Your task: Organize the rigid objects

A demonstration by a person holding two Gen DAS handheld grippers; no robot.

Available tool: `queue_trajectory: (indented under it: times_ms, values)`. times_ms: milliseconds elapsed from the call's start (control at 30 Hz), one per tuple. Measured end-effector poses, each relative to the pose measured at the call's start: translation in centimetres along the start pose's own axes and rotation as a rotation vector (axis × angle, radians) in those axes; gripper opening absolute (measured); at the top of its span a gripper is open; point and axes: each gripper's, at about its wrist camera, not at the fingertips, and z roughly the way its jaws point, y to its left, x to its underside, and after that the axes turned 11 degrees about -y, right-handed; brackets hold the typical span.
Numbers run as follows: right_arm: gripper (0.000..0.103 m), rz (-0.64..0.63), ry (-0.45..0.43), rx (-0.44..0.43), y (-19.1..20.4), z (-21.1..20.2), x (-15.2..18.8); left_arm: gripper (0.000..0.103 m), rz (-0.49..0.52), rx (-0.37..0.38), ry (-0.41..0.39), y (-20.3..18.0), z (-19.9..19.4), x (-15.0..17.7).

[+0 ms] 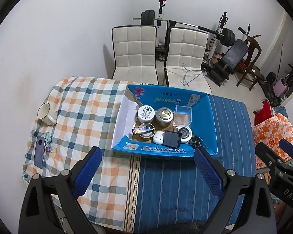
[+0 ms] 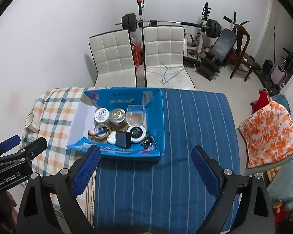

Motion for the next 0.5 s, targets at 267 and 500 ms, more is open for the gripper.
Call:
queue_trajectory:
  times_ms: [267, 500]
  values:
    - [0.096, 0.006, 0.014, 0.013, -0.38, 0.63, 0.43, 0.097, 0.006, 0.0, 0.037, -0.17, 1.0, 0.76]
    - [0.096, 0.0, 0.012, 0.017, -0.3, 0.71, 0.37, 0.097, 0.009, 0.002, 0.03, -0.16, 1.05, 0.75]
